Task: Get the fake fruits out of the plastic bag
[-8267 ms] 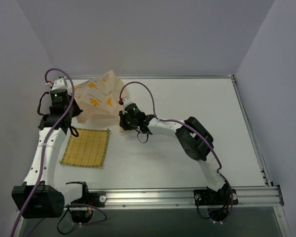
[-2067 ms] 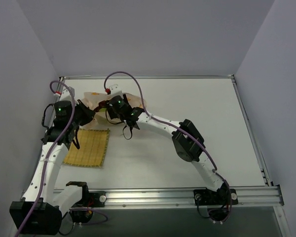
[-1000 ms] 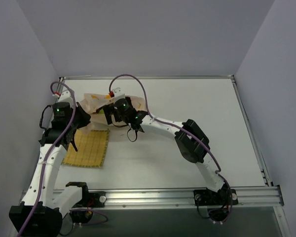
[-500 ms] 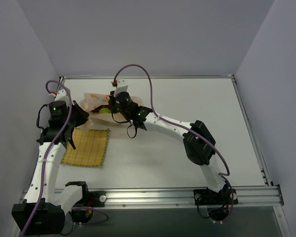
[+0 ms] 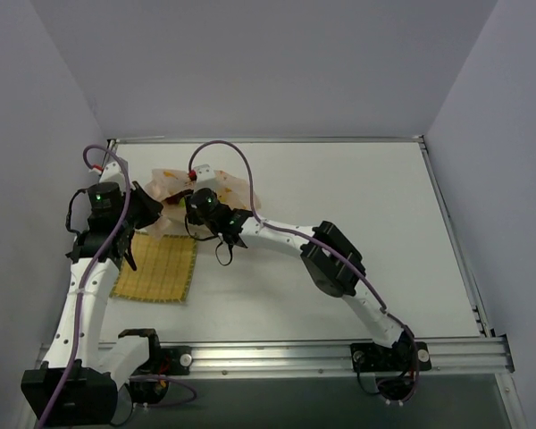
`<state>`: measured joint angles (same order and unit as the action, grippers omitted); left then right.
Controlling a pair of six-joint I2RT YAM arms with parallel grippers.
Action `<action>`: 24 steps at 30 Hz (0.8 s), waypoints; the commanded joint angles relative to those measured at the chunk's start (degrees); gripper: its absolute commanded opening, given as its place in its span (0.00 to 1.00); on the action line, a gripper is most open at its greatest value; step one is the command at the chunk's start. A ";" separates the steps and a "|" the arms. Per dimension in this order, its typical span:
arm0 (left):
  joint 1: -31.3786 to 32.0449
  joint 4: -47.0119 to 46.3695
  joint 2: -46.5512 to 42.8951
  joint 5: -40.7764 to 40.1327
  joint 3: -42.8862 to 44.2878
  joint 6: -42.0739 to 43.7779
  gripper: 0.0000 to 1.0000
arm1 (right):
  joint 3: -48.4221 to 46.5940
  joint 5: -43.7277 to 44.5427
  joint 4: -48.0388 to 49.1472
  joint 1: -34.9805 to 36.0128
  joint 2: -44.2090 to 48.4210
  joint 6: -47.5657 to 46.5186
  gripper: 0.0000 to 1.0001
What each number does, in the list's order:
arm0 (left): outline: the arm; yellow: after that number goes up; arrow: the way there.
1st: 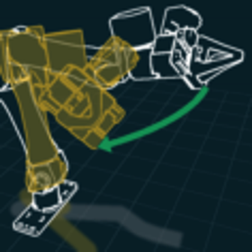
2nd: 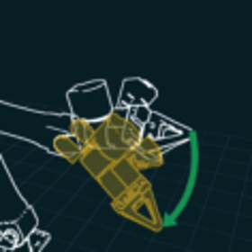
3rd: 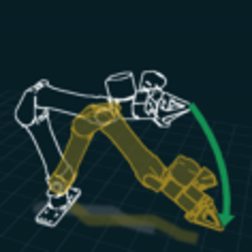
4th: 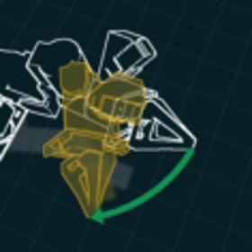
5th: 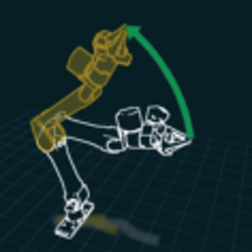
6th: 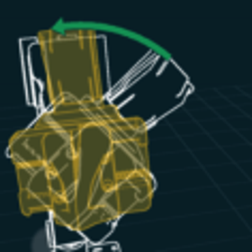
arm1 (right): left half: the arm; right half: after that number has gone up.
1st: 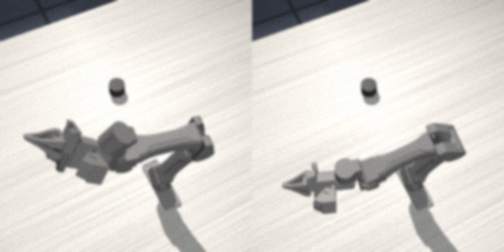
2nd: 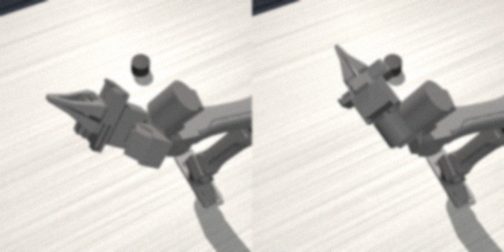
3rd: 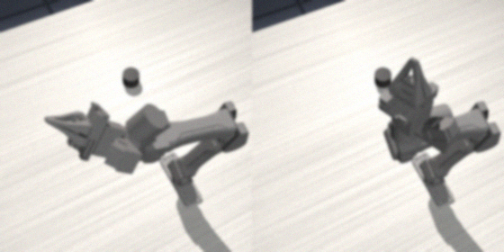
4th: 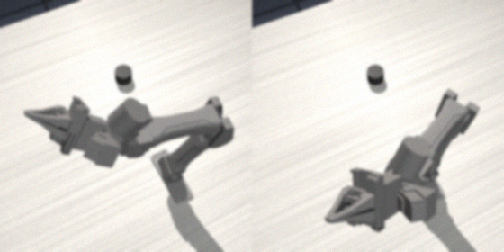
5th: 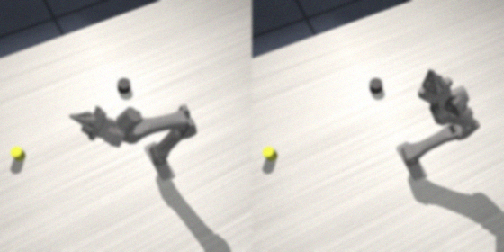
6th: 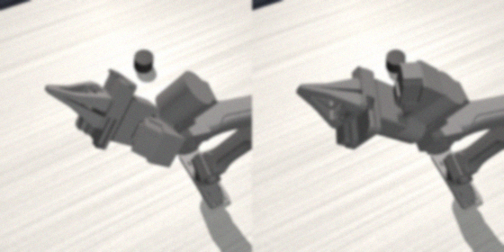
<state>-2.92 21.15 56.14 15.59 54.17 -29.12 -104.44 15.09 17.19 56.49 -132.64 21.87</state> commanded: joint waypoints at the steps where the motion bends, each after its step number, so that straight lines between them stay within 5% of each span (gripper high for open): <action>1: -0.33 -1.72 -1.03 0.58 0.76 -0.41 0.02 | -3.58 5.73 3.46 0.02 0.19 0.98 0.41; 16: -1.56 -1.90 -1.03 0.84 0.85 -0.58 0.02 | -18.69 6.44 -1.72 -0.59 -14.05 5.82 0.82; 24: -2.18 -2.16 -0.86 1.90 0.67 -1.02 0.02 | -15.10 3.81 -2.51 -0.33 -14.05 8.54 0.97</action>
<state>-4.51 20.71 56.14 16.40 54.15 -29.23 -121.30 20.43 17.82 56.01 -146.15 27.66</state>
